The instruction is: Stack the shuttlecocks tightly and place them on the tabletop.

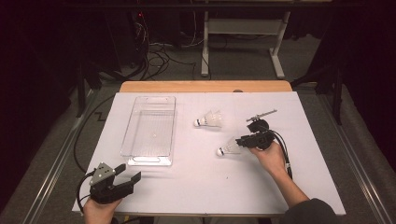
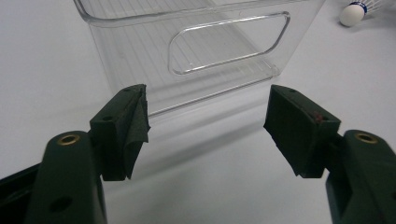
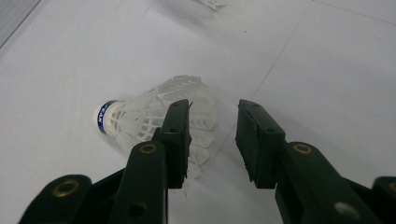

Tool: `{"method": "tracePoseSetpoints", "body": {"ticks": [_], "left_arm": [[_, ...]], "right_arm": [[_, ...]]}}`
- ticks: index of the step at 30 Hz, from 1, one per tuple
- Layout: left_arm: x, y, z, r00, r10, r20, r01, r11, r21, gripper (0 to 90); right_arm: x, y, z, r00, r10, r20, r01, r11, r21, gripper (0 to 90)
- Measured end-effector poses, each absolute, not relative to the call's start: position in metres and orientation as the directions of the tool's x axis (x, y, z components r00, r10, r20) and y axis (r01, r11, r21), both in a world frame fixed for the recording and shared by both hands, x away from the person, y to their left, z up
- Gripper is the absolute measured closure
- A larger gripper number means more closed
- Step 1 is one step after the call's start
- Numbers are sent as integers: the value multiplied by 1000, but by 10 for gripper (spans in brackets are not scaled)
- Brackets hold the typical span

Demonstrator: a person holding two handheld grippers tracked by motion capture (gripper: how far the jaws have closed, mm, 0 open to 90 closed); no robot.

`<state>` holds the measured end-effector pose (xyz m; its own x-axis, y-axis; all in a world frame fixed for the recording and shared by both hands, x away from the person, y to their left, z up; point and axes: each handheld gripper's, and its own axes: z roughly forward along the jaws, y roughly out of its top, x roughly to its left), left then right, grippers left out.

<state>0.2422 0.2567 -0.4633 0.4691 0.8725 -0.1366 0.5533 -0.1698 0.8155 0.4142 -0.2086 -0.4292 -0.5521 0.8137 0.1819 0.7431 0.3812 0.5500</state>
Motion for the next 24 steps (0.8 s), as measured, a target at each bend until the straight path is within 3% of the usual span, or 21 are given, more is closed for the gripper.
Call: {"method": "tracePoseSetpoints", "body": {"ticks": [24], "left_arm": [[242,256,-463,469,872,-141,554,-166,815,311]], "right_arm": [[391,-231,-421,-557,809,189,726,363,584,644]]}}
